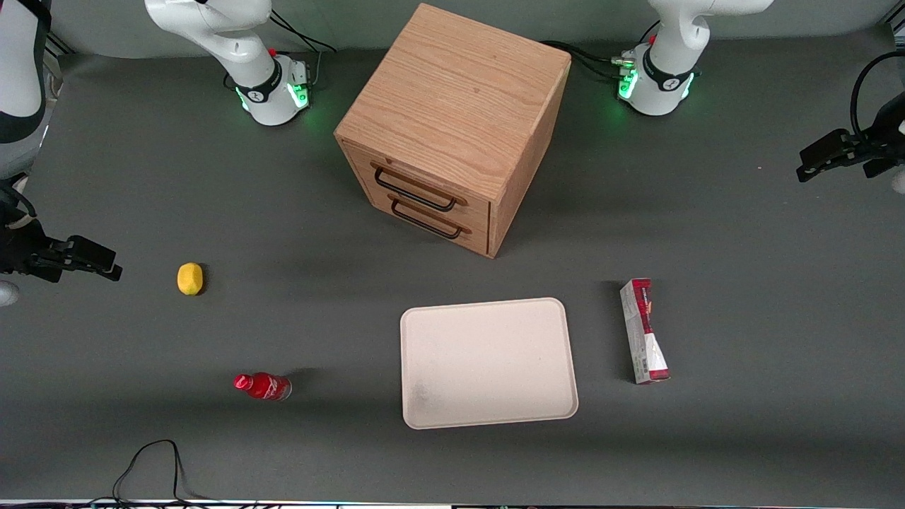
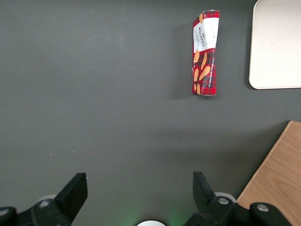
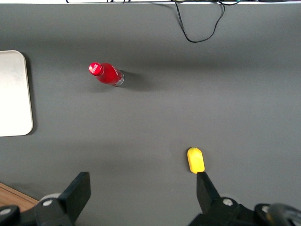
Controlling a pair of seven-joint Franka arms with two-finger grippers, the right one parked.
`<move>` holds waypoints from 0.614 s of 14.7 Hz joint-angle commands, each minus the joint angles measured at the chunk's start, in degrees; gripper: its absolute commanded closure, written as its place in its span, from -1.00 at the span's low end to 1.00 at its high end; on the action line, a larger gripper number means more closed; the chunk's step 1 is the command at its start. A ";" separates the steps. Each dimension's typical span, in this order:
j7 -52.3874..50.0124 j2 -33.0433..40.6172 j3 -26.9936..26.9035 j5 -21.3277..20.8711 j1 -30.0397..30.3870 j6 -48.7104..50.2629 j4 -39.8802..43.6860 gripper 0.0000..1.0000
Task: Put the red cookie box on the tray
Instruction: 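Move the open left gripper down over the standing red-and-white cookie box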
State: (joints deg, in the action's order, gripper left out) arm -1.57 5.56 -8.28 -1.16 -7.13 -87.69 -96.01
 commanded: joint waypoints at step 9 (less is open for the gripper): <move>2.01 -4.93 0.81 -0.78 -0.43 0.68 -0.07 -1.00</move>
State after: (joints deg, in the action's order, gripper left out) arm 0.11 3.60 -7.87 -1.17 -7.15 -86.80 -97.47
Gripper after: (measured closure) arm 0.000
